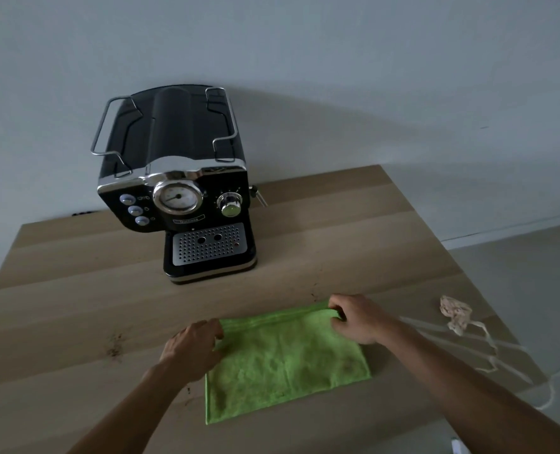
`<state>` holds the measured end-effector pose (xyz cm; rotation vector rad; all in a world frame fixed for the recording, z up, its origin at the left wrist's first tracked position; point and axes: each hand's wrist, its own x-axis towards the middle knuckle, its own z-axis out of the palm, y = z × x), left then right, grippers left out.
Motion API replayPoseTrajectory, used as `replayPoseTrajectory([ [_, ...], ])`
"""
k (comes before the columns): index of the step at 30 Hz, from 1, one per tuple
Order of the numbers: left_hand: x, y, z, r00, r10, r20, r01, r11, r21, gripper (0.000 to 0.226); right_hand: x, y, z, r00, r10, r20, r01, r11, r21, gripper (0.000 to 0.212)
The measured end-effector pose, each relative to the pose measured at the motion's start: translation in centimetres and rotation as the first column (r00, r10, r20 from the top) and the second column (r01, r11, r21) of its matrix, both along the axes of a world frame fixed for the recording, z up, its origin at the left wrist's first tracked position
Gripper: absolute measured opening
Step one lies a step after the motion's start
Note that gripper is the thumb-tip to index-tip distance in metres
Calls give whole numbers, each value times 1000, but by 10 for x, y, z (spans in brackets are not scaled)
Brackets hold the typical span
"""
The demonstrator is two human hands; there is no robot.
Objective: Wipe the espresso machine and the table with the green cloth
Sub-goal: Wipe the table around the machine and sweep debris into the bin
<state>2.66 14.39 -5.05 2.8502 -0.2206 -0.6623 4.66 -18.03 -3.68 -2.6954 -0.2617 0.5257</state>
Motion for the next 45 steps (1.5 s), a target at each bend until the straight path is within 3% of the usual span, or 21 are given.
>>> replayPoseTrajectory([
  [4, 12, 5, -2, 998, -46, -47, 40, 992, -124, 27, 9, -1, 1, 1000, -16, -19, 16, 1000, 2, 14],
  [8, 29, 12, 3, 998, 15, -59, -27, 976, -214, 10, 12, -1, -5, 998, -57, -41, 57, 998, 5, 16],
  [17, 33, 16, -9, 995, 98, -13, -99, 988, -118, 27, 14, 9, -13, 996, -90, -21, 87, 991, -101, 25],
  [21, 32, 14, -2, 995, 94, 37, -93, 995, -28, 46, -3, 30, -8, 975, -93, 201, 144, 956, -257, 48],
  [23, 33, 13, 3, 996, 89, 25, -89, 996, -5, 43, -23, 55, -4, 939, 15, 344, 56, 979, -195, 58],
  [25, 35, 13, 5, 997, 80, 19, -79, 997, -3, 40, -50, 87, -7, 884, 178, 433, -137, 983, -125, 64],
  [29, 33, 12, 6, 998, 58, 40, -58, 998, -19, 36, -90, 148, -14, 817, 382, 432, -388, 918, -77, 58],
  [36, 29, 7, 9, 998, 52, 36, -52, 999, 3, 30, -98, 191, -26, 853, 390, 347, -388, 918, -78, 28],
  [41, 30, 15, 10, 996, 88, 17, -86, 992, -96, 24, -102, 195, -18, 883, 308, 354, -313, 949, -43, 20],
  [45, 42, 20, 23, 984, 89, -152, -148, 884, -443, 15, -106, 187, 3, 929, 79, 363, -153, 971, 181, 20],
])
